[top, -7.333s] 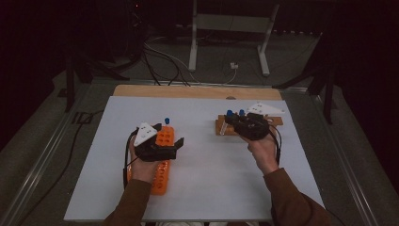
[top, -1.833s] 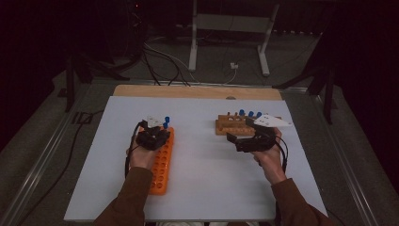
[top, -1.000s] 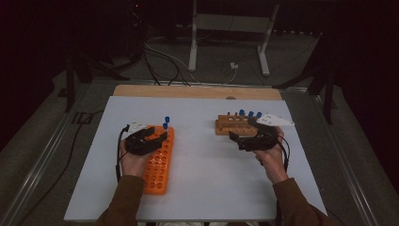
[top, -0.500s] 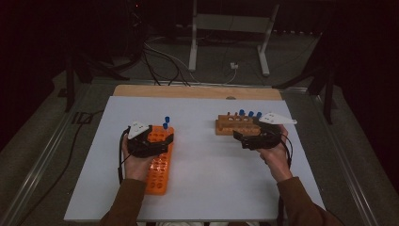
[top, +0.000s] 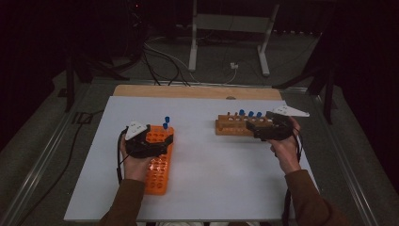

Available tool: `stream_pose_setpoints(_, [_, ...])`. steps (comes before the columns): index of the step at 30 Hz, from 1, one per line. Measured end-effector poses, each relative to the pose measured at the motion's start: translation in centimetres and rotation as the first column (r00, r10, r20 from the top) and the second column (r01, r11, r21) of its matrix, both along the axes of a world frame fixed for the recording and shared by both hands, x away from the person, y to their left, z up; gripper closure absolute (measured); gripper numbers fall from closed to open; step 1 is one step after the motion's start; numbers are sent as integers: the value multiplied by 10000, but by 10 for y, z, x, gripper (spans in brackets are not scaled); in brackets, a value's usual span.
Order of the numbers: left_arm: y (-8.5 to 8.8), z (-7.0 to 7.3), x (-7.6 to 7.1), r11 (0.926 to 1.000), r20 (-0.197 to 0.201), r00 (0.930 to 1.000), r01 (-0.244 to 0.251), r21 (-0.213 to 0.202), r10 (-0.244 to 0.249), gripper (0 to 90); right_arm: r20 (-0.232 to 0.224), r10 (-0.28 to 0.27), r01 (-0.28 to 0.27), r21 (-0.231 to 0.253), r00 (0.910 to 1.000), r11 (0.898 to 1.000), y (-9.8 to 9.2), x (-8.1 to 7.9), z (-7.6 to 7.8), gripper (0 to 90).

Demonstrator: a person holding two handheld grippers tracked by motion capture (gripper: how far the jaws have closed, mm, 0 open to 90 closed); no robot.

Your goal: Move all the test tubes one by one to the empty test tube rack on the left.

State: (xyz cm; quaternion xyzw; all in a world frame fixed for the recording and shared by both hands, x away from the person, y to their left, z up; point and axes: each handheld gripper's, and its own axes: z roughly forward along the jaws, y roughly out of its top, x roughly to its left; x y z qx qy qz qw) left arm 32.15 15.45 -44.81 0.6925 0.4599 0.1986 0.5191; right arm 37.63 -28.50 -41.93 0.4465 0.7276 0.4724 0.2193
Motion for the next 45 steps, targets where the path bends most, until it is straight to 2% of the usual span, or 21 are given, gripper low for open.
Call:
stream_pose_setpoints(8, [0, -1, -1, 10000, -15, 10000, -20, 37, 20, 7, -86, -408, 408, -91, 9991, 9991, -10, 12, -1, 37])
stream_pose_setpoints(16, [1, -1, -1, 10000, -37, 10000, -45, -40, 45, 7, -353, -598, 589, -249, 9976, 9980, -16, 24, -13, 107])
stream_pose_setpoints(19, [2, -1, -1, 10000, -43, 10000, -53, -60, 52, 7, -391, -729, 718, -288, 9966, 9970, -20, 28, -19, 190])
stream_pose_setpoints(27, [3, -1, -2, 9999, -78, 9999, -119, -125, 118, 7, -183, -799, 789, -518, 9966, 9955, -20, 33, -29, 522])
stream_pose_setpoints(32, [4, -1, -1, 9998, -112, 9999, -128, -120, 127, 8, -251, -746, 733, -495, 9969, 9961, -19, 37, -34, 659])
stream_pose_setpoints(38, [4, -2, -1, 9999, -135, 9998, -131, -107, 130, 7, -465, -705, 684, -461, 9964, 9966, -18, 41, -41, 751])
stream_pose_setpoints(45, [4, -2, -1, 9999, -158, 9998, -107, -99, 106, 7, -457, -775, 755, -451, 9959, 9961, -16, 43, -43, 760])
